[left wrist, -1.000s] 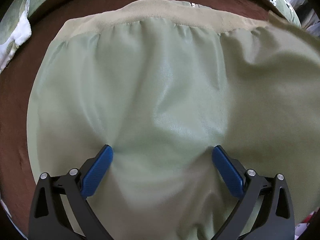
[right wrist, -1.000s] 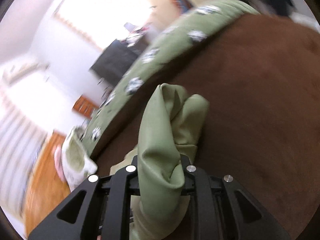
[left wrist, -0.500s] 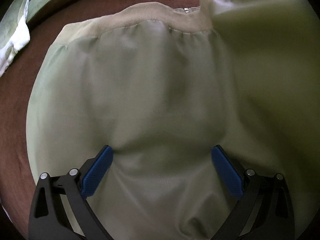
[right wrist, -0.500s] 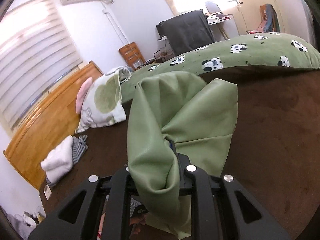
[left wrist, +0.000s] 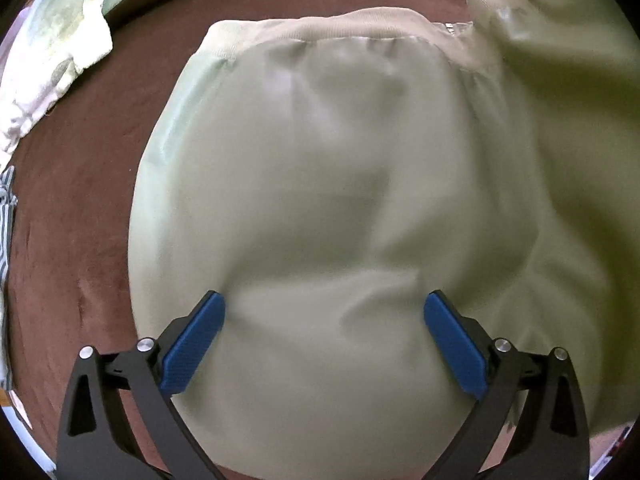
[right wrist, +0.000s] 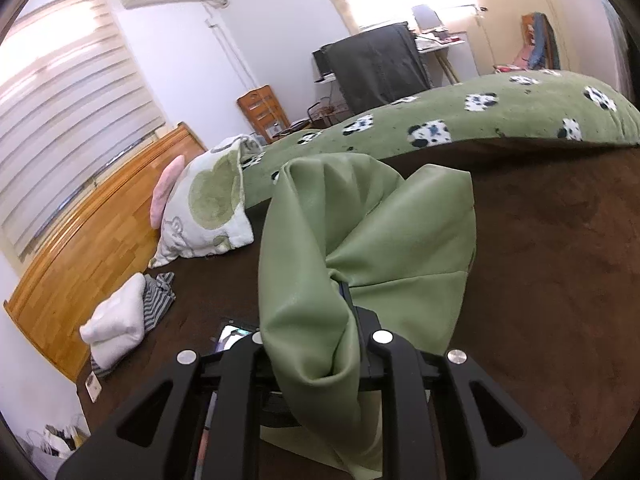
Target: Fold large clothes
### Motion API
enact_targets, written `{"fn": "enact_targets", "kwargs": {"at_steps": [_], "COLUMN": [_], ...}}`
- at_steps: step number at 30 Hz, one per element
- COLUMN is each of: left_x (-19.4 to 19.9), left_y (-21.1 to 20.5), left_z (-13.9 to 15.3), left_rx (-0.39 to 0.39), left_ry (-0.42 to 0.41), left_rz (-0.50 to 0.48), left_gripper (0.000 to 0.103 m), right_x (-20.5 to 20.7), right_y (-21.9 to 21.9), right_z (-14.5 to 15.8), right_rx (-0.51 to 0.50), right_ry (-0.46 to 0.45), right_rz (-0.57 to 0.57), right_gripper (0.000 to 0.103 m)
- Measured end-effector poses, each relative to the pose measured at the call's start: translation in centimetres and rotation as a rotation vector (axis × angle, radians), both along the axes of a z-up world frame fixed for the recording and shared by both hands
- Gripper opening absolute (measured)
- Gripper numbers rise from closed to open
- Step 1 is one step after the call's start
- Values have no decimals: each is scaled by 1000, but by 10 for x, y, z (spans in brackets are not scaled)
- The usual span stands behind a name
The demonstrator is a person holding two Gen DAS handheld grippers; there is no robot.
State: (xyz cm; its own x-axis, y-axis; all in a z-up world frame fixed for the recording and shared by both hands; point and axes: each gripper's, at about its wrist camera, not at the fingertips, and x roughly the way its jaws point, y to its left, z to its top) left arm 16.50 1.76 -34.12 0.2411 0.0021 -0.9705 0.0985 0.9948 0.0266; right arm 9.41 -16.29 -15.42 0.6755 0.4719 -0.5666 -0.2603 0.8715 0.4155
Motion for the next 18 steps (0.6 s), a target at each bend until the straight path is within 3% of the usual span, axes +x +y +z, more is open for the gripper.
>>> {"fn": "enact_targets", "kwargs": {"at_steps": [5, 9, 13, 18], "left_x": [-3, -19, -39, -75], "left_y": [1, 15, 70, 151], "left_z": [-10, 11, 31, 35], "left_rx": [-36, -18, 13, 61], "left_ry": [4, -29, -42, -3], "left_rz": [10, -15, 96, 221], "left_gripper": [98, 97, 97, 97], "right_x": [3, 2, 1, -4], "right_y": [44, 88, 122, 175], "right_z": [4, -8, -27, -64], "right_rx": [-71, -151, -185, -349], "right_ry": [-18, -11, 19, 61], "right_rz": [119, 238, 299, 361], "right_gripper": [17, 17, 17, 19]}}
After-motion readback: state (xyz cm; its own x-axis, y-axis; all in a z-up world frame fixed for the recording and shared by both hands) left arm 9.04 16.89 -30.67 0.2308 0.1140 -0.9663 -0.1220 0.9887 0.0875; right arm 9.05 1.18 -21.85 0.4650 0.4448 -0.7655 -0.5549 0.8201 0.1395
